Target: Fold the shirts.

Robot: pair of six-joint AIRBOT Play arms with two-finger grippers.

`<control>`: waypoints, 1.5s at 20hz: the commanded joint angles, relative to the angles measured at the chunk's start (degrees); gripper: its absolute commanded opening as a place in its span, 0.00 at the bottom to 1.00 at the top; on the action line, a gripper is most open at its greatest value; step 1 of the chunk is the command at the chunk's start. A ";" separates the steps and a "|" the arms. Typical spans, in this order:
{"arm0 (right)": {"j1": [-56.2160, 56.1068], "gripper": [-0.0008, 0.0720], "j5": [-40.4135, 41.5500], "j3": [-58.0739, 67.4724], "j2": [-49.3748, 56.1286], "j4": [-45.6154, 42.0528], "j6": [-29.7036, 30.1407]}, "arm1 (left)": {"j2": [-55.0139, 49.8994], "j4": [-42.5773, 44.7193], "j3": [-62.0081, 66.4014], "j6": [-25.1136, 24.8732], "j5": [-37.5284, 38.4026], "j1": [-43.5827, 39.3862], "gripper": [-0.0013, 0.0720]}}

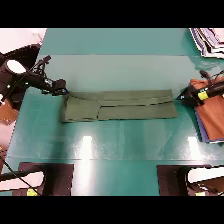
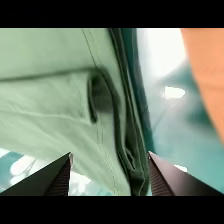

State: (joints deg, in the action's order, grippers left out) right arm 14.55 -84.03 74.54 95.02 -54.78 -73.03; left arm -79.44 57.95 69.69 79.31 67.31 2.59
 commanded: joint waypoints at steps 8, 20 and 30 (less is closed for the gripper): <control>-6.16 0.24 12.07 -9.70 0.04 7.30 4.55 | -1.36 -1.79 0.20 3.37 -12.46 -15.74 0.05; -21.03 0.03 4.39 15.32 -13.75 9.77 -2.03 | -22.73 -5.86 13.99 4.17 -17.09 -31.80 0.05; -37.73 0.04 5.25 27.28 -9.44 14.80 -3.04 | -25.90 -7.34 15.98 4.72 -18.21 -32.30 0.05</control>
State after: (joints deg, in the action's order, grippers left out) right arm -18.81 -79.05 98.67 83.99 -40.64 -75.81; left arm -105.06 50.72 85.25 83.96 49.17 -30.11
